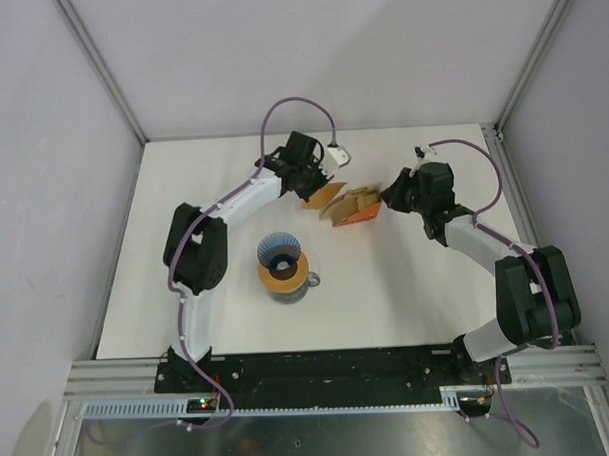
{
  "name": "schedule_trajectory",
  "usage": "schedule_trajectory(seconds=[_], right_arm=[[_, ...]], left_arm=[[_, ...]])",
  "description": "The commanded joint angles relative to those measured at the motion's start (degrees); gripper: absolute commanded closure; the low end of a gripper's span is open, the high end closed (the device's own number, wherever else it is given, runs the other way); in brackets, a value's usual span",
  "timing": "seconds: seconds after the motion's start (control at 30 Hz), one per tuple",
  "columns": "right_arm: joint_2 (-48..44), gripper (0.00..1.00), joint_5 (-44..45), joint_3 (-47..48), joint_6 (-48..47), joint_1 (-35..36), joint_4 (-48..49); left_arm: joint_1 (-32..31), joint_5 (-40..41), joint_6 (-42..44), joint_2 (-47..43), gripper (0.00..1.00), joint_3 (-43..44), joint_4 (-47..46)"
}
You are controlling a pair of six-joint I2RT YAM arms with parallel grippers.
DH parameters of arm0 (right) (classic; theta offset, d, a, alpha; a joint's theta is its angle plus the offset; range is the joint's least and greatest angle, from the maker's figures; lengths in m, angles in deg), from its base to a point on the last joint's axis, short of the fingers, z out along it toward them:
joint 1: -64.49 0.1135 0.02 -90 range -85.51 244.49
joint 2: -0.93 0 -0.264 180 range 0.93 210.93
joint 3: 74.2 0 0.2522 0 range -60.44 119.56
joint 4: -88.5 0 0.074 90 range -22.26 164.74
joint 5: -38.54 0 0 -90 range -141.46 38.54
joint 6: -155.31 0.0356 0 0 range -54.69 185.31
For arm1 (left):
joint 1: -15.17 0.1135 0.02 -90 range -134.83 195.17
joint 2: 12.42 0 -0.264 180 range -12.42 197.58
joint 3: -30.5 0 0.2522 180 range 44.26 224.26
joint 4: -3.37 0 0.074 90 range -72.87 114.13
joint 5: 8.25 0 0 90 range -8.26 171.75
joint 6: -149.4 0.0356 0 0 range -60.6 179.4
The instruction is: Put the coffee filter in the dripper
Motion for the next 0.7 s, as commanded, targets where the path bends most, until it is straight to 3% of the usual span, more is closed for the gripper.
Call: schedule_trajectory(seconds=[0.0,0.67], right_arm=[[0.79,1.0,1.18,2.25,5.51,0.41,7.47],[1.63,1.0,3.04,2.21,6.13,4.25,7.74]], left_arm=[[-3.38,4.01,1.47,2.27,1.0,2.57,-0.78],[-5.75,-2.05,-7.31,7.34,1.0,12.36,-0.77]])
